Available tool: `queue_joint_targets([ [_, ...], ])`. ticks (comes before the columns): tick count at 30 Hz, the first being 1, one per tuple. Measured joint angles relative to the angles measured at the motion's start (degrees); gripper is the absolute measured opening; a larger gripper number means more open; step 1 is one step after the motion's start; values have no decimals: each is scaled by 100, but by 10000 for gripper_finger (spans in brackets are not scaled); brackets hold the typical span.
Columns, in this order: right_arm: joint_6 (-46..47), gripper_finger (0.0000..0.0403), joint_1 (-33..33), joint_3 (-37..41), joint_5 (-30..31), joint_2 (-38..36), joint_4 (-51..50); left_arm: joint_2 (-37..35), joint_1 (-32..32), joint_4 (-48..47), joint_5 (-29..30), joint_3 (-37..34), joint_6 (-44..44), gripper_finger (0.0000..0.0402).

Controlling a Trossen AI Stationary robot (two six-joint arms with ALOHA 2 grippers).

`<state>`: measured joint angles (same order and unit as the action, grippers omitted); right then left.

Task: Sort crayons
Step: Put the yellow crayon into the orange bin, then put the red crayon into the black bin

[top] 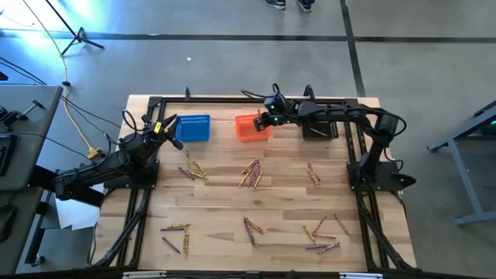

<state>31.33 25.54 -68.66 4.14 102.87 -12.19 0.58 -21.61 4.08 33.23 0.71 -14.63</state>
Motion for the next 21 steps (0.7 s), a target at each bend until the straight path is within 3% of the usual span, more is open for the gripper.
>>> queue_joint_targets([
  [7, -181, 67, -2, 0, -185, -58, -85, -1, 2, 2, 0, 2, 2, 60],
  [11, -138, 91, 9, 0, -377, -494, -581, 0, 0, 0, -2, 0, 2, 60],
  [14, -177, 94, -4, 0, -649, -1046, -1579, 0, 0, 1, -2, 2, -1, 60],
  [21, 92, 83, -332, 3, -437, -2419, -4404, 0, 2, 0, -2, 2, -1, 60],
])
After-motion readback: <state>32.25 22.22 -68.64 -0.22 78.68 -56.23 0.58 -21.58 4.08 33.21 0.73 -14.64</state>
